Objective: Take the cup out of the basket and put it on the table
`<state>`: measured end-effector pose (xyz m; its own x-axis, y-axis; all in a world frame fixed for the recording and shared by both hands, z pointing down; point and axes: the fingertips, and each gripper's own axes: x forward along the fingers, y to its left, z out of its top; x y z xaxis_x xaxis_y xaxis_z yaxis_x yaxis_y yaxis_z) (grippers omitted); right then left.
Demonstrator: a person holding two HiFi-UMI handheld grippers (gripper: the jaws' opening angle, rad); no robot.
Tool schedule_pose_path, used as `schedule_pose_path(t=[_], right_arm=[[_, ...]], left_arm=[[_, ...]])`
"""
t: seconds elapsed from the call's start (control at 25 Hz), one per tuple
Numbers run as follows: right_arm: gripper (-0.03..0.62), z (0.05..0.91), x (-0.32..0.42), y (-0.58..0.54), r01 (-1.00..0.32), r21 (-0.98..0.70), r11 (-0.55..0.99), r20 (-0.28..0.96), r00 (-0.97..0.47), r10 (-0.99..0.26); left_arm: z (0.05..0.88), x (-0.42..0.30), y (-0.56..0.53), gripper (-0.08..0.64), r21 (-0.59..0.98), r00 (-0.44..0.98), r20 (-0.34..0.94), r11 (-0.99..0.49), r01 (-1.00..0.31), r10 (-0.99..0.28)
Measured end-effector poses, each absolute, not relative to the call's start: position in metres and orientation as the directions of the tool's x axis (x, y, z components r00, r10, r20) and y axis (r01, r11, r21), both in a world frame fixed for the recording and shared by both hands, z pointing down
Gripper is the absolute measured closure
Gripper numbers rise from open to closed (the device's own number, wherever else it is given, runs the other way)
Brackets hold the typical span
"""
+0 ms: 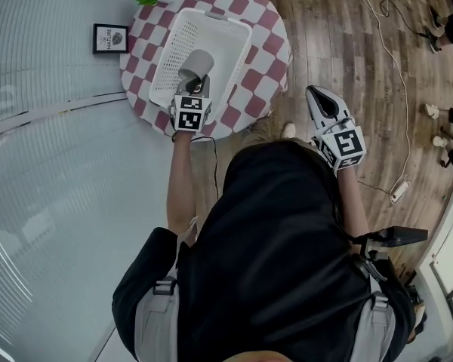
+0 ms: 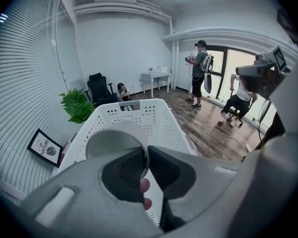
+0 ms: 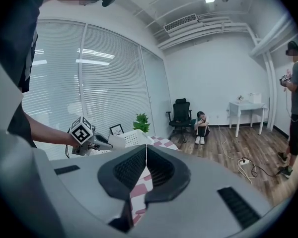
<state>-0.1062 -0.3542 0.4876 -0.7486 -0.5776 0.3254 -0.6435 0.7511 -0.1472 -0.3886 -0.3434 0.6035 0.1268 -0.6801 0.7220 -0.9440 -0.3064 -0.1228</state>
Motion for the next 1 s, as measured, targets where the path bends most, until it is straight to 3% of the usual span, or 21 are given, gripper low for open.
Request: schedule_pose_path(t=[1.0], right_arm=[[0.580,0.490,-0.162,-0.389,-0.489,-0.170,0.855,0.326,-0.847,-0.420]], left_arm=[[0.526,-0.385,-0.345,0.533,-0.081,0.047,0.521,-0.104,-0.991,-0.852]])
